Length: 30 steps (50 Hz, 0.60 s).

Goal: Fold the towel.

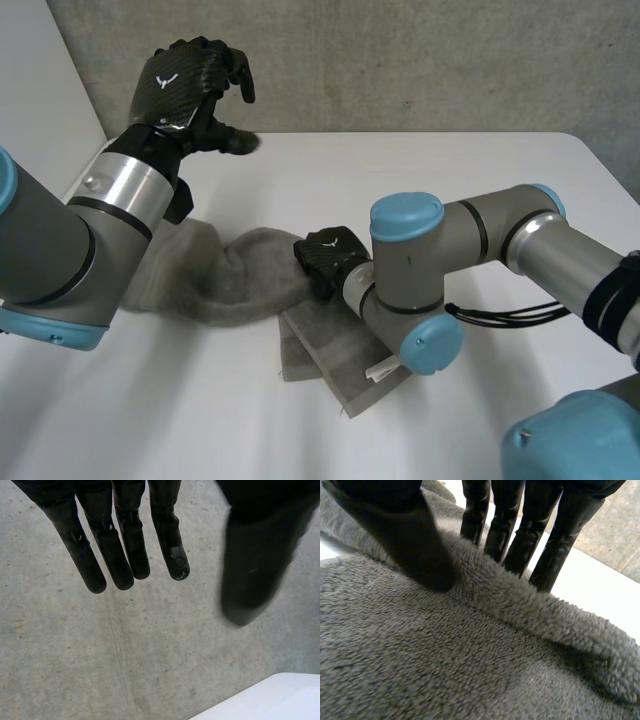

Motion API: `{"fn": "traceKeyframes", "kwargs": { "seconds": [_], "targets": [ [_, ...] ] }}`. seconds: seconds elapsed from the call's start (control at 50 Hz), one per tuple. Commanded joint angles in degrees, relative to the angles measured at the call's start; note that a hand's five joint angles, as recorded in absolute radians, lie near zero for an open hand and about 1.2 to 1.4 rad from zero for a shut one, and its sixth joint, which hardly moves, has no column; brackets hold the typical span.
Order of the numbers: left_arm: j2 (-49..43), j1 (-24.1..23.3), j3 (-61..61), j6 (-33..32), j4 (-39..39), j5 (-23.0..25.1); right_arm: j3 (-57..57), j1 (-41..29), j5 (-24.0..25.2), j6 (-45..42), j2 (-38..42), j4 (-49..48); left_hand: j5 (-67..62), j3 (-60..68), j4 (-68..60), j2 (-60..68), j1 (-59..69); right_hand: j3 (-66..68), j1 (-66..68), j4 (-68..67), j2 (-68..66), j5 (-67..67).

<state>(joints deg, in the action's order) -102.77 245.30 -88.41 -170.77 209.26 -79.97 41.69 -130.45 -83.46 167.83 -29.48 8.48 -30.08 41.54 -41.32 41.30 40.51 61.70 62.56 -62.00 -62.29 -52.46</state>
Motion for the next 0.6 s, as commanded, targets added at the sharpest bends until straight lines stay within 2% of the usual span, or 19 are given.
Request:
{"fn": "traceKeyframes", "kwargs": {
  "seconds": [0.02,0.06,0.08,0.1,0.12,0.14,0.28,0.44,0.48,0.5,0.54,0.56,0.58,0.6],
  "targets": [
    [0.55,1.05,0.08,0.0,0.09,-0.01,-10.84,1.16,0.75,-0.13,2.15,8.57,-0.23,-1.23,1.01,-0.99,-0.2,18.3,17.44,-18.0,-17.71,-17.54],
    [0.73,1.06,0.08,0.0,0.0,-0.01,-14.69,2.56,0.49,0.57,-0.56,9.36,-4.74,3.28,-3.5,3.52,4.31,18.3,17.44,-18.0,-17.71,-17.54],
    [1.08,1.14,0.0,0.0,0.09,-0.01,-14.71,2.56,0.49,0.57,-0.57,9.36,-18.61,17.15,-17.36,17.39,18.18,18.3,17.44,-18.0,-17.71,-17.54],
    [1.08,1.14,0.0,0.0,0.09,-0.01,-17.32,3.17,0.4,1.01,-3.1,9.36,-18.75,17.29,-17.5,17.53,18.32,18.3,17.44,-18.0,-17.71,-17.54],
    [1.34,1.23,0.0,0.0,0.09,-0.09,-20.3,3.62,0.58,1.71,-6.08,9.36,-35.73,34.28,-34.49,34.51,35.31,18.3,17.44,-18.0,-17.71,-17.54],
    [1.43,1.32,0.0,0.09,0.09,-0.09,-20.33,3.62,0.58,1.72,-6.11,9.36,-39.88,38.42,-38.63,38.66,39.45,18.3,17.44,-18.0,-17.71,-17.54],
    [1.52,3.16,0.08,0.09,0.18,-1.49,-36.83,6.78,0.84,7.34,-19.71,8.92,-39.92,38.46,-38.68,38.7,39.49,18.3,17.44,-18.0,-17.71,-17.54],
    [2.05,6.59,0.26,0.17,0.36,-7.47,-37.03,7.75,1.81,5.58,-22.55,10.59,-39.92,38.46,-38.68,38.7,39.49,18.3,17.44,-18.0,-17.71,-17.54],
    [2.05,7.03,0.35,0.26,0.44,-8.18,-27.86,8.01,4.87,-2.02,-20.8,17.06,-39.92,38.46,-38.68,38.7,39.49,18.3,17.44,-18.0,-17.71,-17.54],
    [2.05,7.38,0.43,0.7,0.44,-8.96,-27.81,8.01,4.88,-2.06,-20.79,17.09,-39.92,38.46,-38.68,38.7,39.49,18.3,17.44,-18.0,-17.71,-17.54],
    [2.05,7.38,0.44,1.31,0.44,-9.15,-18.89,7.4,6.2,-13.25,-17.64,22.43,-39.92,38.46,-38.68,38.7,39.49,18.3,17.44,-18.0,-17.71,-17.54],
    [2.05,7.38,0.44,1.32,0.44,-9.15,-18.84,7.4,6.2,-13.31,-17.62,22.45,-39.92,38.46,-38.68,38.7,39.49,18.3,17.44,-18.0,-17.71,-17.54],
    [1.96,7.38,0.52,2.01,0.44,-9.15,-14.66,7.05,5.94,-19.49,-15.97,24.54,-38.94,37.48,-37.7,37.72,38.51,18.3,17.44,-18.0,-17.71,-17.54],
    [1.87,7.38,0.61,2.72,0.36,-8.97,-14.62,7.05,5.94,-19.55,-15.95,24.56,-22.61,21.15,-21.37,21.39,22.18,18.3,17.44,-18.0,-17.71,-17.54]
  ]
}}
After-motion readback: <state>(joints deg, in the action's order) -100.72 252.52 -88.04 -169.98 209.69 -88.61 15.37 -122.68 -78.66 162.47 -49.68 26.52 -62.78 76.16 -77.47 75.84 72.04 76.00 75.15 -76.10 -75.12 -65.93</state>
